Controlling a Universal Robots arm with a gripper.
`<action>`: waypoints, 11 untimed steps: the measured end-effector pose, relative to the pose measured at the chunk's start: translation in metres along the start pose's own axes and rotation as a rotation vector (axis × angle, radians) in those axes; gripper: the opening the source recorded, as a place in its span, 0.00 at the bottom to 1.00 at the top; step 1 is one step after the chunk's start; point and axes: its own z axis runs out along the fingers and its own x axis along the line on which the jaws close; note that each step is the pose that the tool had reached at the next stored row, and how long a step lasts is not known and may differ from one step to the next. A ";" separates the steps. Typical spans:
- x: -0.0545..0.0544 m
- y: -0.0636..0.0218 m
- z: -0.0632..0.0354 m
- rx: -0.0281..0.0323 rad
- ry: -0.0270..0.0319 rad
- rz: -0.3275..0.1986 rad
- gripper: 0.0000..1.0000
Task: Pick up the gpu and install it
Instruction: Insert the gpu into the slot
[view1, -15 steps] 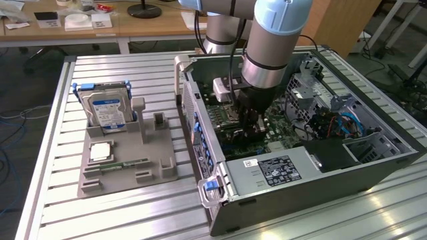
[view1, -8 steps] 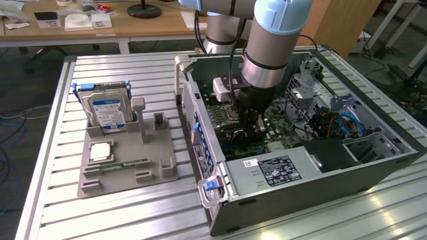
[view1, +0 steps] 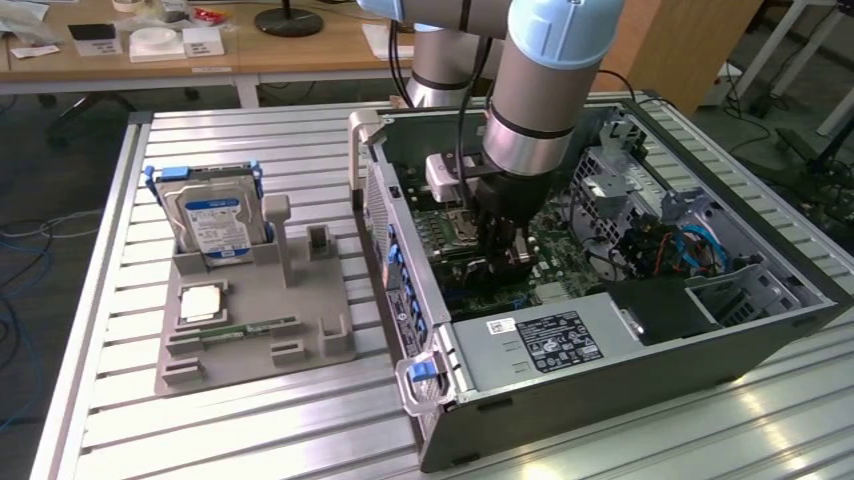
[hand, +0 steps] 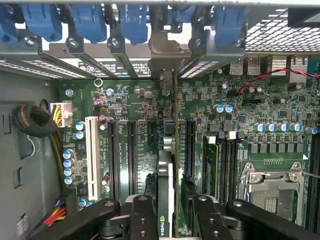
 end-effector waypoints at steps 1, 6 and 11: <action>0.000 0.0000 0.0000 0.0000 0.0000 0.000 0.34; 0.000 0.0000 0.0000 0.0000 0.0000 0.000 0.34; 0.000 0.0000 -0.0001 0.0000 0.0002 0.000 0.27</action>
